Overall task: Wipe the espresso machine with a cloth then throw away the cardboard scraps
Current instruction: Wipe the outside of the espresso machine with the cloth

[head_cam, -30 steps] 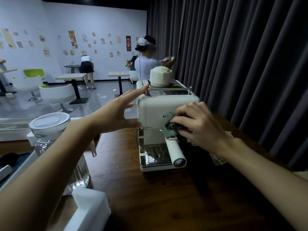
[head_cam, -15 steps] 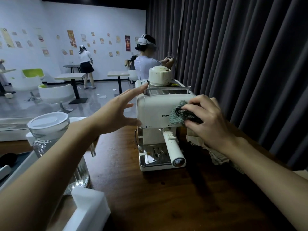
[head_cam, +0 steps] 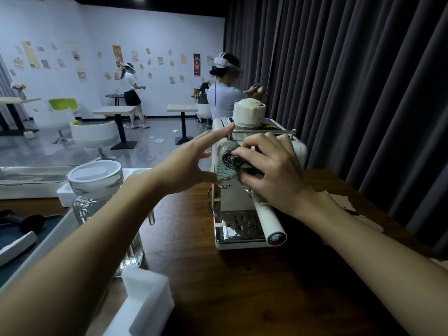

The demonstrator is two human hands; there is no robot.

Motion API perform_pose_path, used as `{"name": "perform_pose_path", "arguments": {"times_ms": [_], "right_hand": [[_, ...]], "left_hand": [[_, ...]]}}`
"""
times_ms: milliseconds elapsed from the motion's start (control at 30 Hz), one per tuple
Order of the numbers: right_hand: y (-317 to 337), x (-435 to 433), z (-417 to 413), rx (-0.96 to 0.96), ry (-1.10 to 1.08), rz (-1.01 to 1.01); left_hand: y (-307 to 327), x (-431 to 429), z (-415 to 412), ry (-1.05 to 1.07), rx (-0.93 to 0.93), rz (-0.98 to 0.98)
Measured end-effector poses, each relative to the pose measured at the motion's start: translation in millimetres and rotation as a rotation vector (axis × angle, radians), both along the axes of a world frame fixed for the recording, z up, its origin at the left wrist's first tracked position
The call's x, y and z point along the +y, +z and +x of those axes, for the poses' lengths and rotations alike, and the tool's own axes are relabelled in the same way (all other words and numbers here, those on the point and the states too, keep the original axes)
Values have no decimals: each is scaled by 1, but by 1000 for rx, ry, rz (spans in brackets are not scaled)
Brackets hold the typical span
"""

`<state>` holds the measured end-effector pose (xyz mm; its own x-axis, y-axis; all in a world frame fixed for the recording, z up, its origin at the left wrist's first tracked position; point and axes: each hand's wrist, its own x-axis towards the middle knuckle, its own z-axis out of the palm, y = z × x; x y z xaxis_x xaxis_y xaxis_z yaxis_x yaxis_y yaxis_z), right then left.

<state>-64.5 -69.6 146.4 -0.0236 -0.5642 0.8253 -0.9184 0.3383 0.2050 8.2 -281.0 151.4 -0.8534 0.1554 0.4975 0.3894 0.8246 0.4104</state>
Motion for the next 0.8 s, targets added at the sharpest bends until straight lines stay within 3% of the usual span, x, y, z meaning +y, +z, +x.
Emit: {"name": "perform_pose_path", "arguments": {"times_ms": [433, 800], "right_hand": [[-7, 83, -41, -250, -149, -179], [2, 26, -13, -133, -30, -86]], "left_hand": [[2, 0, -1, 16, -12, -17], [0, -2, -2, 6, 5, -7]]}}
